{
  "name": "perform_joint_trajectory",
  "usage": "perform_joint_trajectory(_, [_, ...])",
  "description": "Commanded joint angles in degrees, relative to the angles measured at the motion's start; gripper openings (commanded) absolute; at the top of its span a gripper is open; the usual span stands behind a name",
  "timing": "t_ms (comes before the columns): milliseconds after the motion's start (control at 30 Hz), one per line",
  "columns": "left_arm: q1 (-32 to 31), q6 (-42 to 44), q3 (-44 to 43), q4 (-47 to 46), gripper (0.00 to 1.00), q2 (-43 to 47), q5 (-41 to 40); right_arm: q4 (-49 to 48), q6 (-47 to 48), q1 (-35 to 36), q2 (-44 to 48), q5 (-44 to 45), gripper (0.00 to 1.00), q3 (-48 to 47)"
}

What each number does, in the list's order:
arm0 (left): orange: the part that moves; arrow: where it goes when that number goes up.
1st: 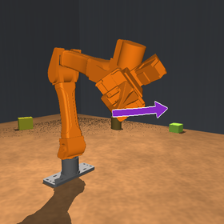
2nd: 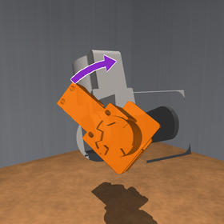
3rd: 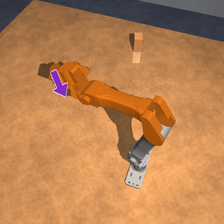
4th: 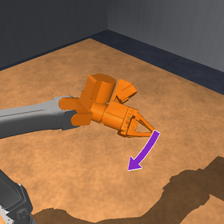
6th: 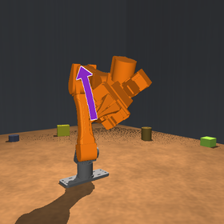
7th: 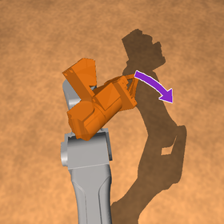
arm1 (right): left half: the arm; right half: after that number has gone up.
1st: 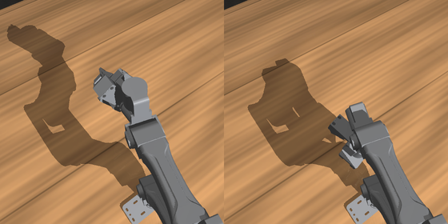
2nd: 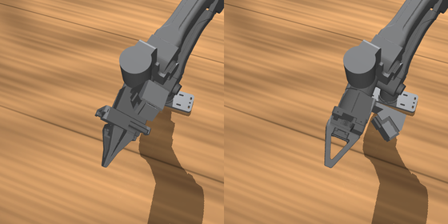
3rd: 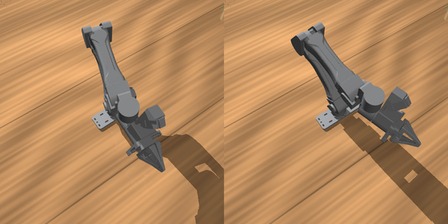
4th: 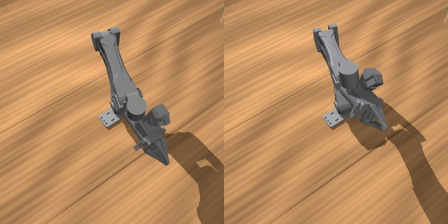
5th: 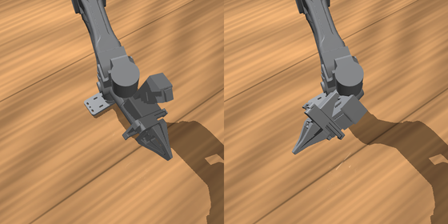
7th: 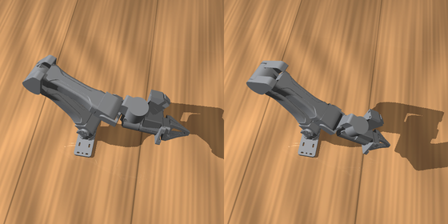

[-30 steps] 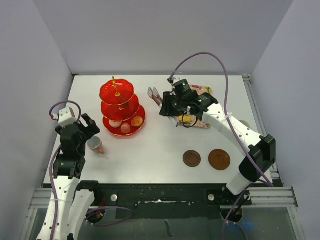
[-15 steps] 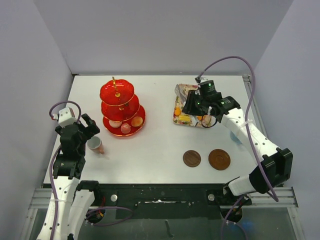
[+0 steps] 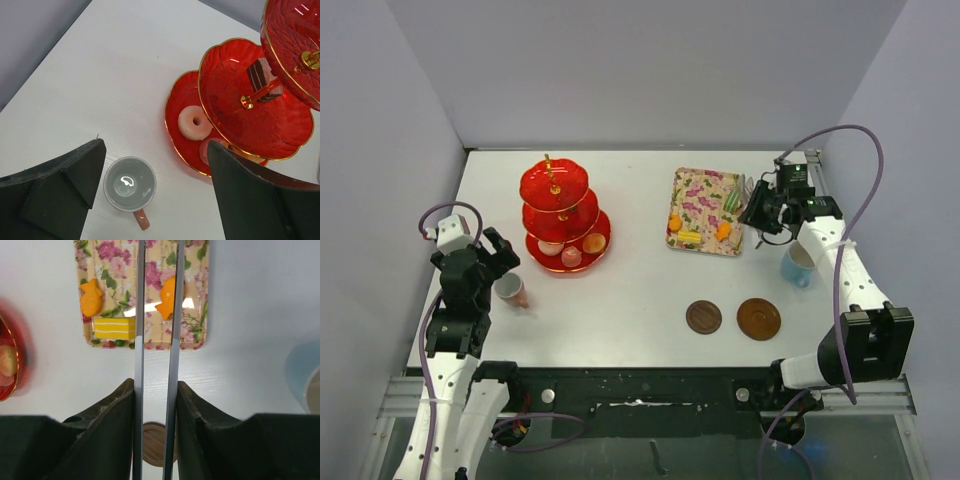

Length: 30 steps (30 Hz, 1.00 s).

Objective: Serve the afternoon tea
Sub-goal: Adjust the dessert on the tray.

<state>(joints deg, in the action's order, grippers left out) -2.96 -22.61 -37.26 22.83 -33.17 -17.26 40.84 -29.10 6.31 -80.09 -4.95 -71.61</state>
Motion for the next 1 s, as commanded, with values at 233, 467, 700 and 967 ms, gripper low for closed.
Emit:
perform_joint_trajectory(233, [-0.1, 0.9, -0.6, -3.8, 0.82, 0.3, 0.7, -3.6, 3.8, -5.2, -3.9, -4.8, 0.3, 0.3])
perform_joint_trajectory(467, [0.0, 0.9, -0.6, -3.9, 0.82, 0.2, 0.6, -4.5, 4.8, -6.4, -6.8, -6.0, 0.3, 0.1])
perform_joint_trajectory(700, [0.0, 0.9, -0.6, -4.0, 0.82, 0.1, 0.7, -5.7, 5.0, -7.2, -7.9, -6.4, 0.3, 0.9])
perform_joint_trajectory(967, [0.1, 0.9, -0.6, -4.0, 0.81, 0.0, 0.7, -6.5, 5.4, -7.2, -10.4, -6.8, 0.3, 0.6])
